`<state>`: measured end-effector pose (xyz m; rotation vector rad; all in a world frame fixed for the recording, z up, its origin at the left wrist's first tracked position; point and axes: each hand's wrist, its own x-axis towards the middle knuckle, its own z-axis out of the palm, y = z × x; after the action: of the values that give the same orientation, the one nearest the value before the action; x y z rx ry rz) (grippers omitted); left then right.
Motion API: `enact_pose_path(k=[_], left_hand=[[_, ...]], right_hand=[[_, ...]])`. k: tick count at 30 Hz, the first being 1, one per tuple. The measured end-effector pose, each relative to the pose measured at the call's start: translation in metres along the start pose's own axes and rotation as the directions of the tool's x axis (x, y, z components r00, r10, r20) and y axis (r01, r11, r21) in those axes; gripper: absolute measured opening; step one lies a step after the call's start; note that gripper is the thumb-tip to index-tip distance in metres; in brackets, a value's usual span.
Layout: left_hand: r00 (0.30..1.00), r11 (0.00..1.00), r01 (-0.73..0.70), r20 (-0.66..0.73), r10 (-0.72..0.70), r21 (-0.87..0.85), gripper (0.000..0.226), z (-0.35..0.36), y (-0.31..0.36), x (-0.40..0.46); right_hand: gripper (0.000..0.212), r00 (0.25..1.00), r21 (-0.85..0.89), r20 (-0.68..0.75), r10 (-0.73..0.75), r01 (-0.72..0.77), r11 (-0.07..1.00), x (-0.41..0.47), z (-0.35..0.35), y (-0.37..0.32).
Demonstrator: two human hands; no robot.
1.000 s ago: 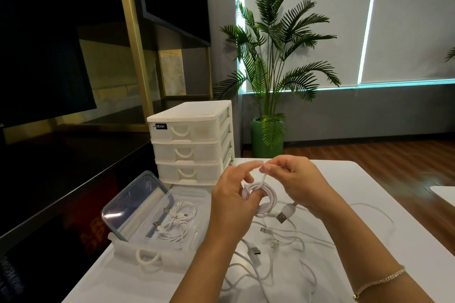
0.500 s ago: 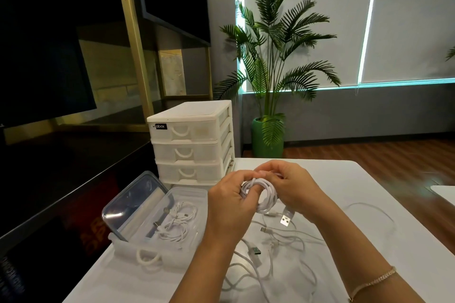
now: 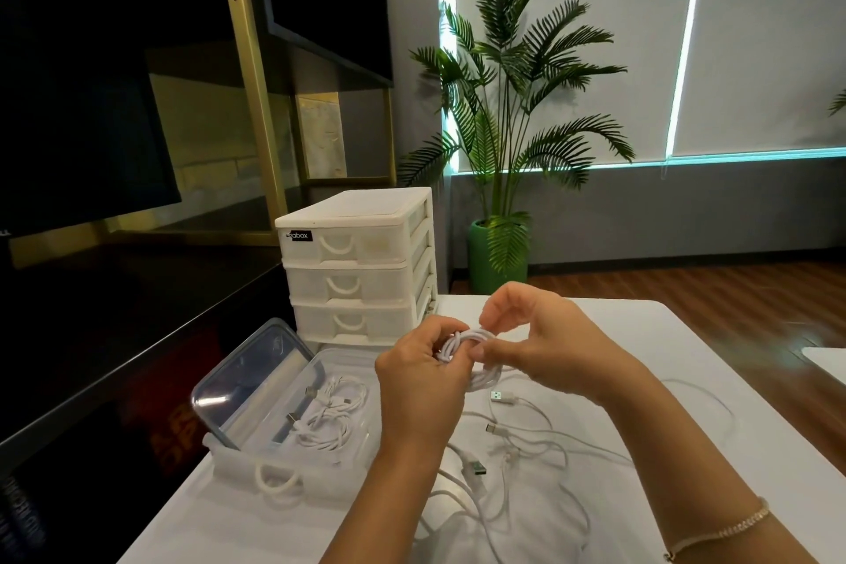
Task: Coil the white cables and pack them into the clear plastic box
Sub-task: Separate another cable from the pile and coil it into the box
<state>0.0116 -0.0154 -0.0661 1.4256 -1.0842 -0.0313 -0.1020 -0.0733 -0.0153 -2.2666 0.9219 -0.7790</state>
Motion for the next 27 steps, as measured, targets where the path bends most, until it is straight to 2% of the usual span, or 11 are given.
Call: enact_pose_path(k=[4, 7, 9, 14, 20, 23, 26, 27], left_hand=[[0.968, 0.968, 0.242, 0.092, -0.235, -0.074, 0.014, 0.000, 0.000, 0.005], [0.875, 0.859, 0.460, 0.277, -0.396, -0.226, 0.024, -0.004, -0.001, 0.009], [0.817, 0.788, 0.546, 0.389, -0.426, -0.284, 0.025, -0.007, 0.001, 0.010], [0.728, 0.669, 0.642, 0.569, -0.382, -0.373, 0.024, -0.014, 0.008, 0.013], [0.665, 0.447, 0.740, 0.644, -0.378, -0.502, 0.022, -0.012, 0.011, 0.013], [0.642, 0.346, 0.767, 0.647, -0.411, -0.541, 0.010, -0.011, 0.010, 0.012], [0.640, 0.306, 0.765, 0.621, -0.453, -0.566, 0.010, -0.012, 0.008, 0.014], [0.646, 0.302, 0.759, 0.611, -0.457, -0.576, 0.012, -0.012, 0.007, 0.015]], right_hand=[[0.022, 1.000, -0.056, 0.019, 0.013, -0.012, 0.998, -0.002, -0.004, -0.001], [0.022, 0.999, -0.080, 0.036, 0.003, 0.000, 0.997, -0.003, -0.005, -0.001], [0.020, 0.999, -0.076, 0.035, -0.004, 0.007, 0.997, -0.003, -0.007, 0.000], [0.025, 0.998, -0.059, -0.020, -0.053, 0.052, 0.997, -0.003, -0.012, 0.001], [0.024, 0.997, -0.018, -0.062, -0.056, 0.055, 0.998, -0.003, -0.012, 0.005], [0.024, 0.996, -0.138, -0.069, -0.053, 0.043, 0.990, -0.001, -0.010, 0.003], [0.009, 0.997, -0.241, -0.082, -0.003, -0.017, 0.970, 0.001, -0.007, 0.001], [0.010, 0.996, -0.274, -0.088, 0.016, -0.040, 0.961, 0.001, -0.004, 0.000]])
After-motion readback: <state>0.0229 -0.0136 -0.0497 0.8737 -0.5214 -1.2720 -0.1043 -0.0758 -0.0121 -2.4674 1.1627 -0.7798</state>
